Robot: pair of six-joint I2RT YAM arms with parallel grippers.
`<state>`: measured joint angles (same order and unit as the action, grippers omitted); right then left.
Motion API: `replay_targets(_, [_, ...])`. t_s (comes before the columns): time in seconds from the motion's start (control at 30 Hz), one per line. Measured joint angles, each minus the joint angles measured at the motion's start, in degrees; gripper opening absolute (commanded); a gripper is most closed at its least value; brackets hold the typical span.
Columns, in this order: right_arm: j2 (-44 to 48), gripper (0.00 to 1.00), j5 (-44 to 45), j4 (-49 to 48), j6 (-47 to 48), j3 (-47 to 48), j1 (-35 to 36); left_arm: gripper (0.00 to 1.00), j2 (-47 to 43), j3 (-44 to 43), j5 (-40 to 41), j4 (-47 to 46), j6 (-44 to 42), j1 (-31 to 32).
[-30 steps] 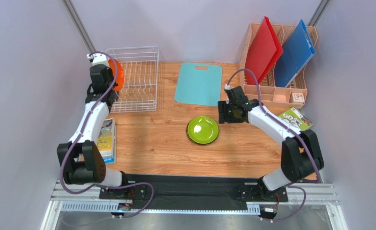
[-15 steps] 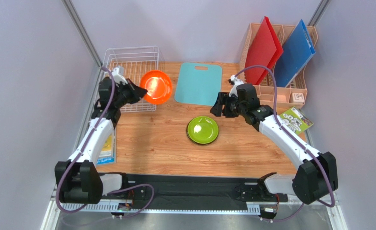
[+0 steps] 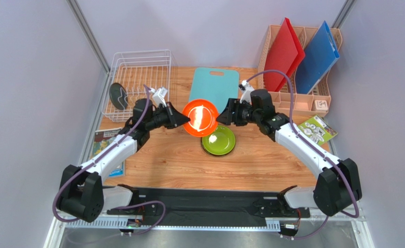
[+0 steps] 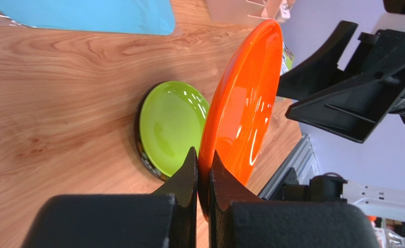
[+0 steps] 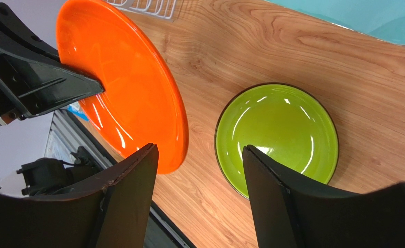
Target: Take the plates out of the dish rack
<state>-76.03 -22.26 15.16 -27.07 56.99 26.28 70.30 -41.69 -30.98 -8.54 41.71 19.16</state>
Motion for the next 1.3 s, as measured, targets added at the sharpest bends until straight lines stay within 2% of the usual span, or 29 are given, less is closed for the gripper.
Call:
replay_targets(0.1, [-1.0,0.64,-0.9,-0.8,-0.2,0.0,0.3,0.0,0.0,0.0,0.1,-0.8,0.3,1.6])
replay_targets(0.17, [-2.1,0.46,-1.5,-1.2,-0.3,0.0,0.3,0.0,0.1,0.0,0.1,-1.3,0.4,2.3])
replay_targets(0.23, [-3.0,0.2,-2.2,-1.5,-0.5,0.0,0.3,0.0,0.6,0.0,0.1,-1.8,0.5,2.9])
replay_targets(0.3, [-3.8,0.12,-3.5,-2.2,-0.7,0.0,0.3,0.0,1.4,0.0,0.3,-2.1,0.4,3.4])
replay_targets(0.37, [-4.1,0.1,-4.4,-2.5,-0.5,-0.1,0.3,0.0,2.6,0.0,0.3,-2.1,0.4,3.5])
replay_targets(0.43, [-4.6,0.01,-5.2,-2.7,-0.6,-0.2,0.0,0.0,3.4,-0.3,-0.2,-2.5,0.2,3.4])
replay_targets(0.57, [-5.0,0.0,-6.0,-3.0,-0.6,-0.5,-0.7,0.02,5.7,-1.0,-1.5,-2.8,0.0,3.1])
replay_targets(0.6, [-5.0,0.0,-5.9,-3.1,-0.5,-0.8,-0.8,0.09,6.2,-1.0,-1.7,-3.0,0.0,3.1])
replay_targets(0.63, [-5.0,0.0,-5.9,-3.0,-0.5,-0.9,-0.9,0.26,6.6,-1.0,-2.1,-3.0,0.0,3.1])
replay_targets(0.7, [-5.0,0.0,-5.2,-3.0,-0.4,-1.3,-0.9,0.44,7.3,-1.2,-2.3,-2.7,-0.5,3.1])
replay_targets(0.73, [-4.8,0.0,-5.0,-2.9,-0.3,-1.5,-0.7,0.7,7.8,-1.5,-1.9,-2.1,-0.8,3.2])
replay_targets(0.77, [-4.6,0.0,-4.0,-2.5,-0.1,-1.5,-0.4,0.83,8.4,-1.9,-1.9,-1.6,-1.1,3.4])
replay_targets(0.83, [-4.2,0.0,-2.6,-1.4,0.3,-1.5,-0.2,0.91,8.5,-2.4,-1.3,-0.5,-2.6,3.7])
replay_targets(0.93, [-3.6,0.0,0.4,0.9,1.0,-1.6,-0.7,0.97,7.3,-3.2,1.6,2.1,-5.1,4.0])
replay_targets(1.03, [-3.4,0.0,3.1,3.7,1.8,-1.6,-1.9,0.99,4.8,-4.3,7.5,6.6,-8.5,4.0])
replay_targets(1.3, [-3.8,0.0,5.9,9.7,3.6,-1.9,-3.3,1.0,-5.7,-7.0,36.6,17.0,-19.4,4.0])
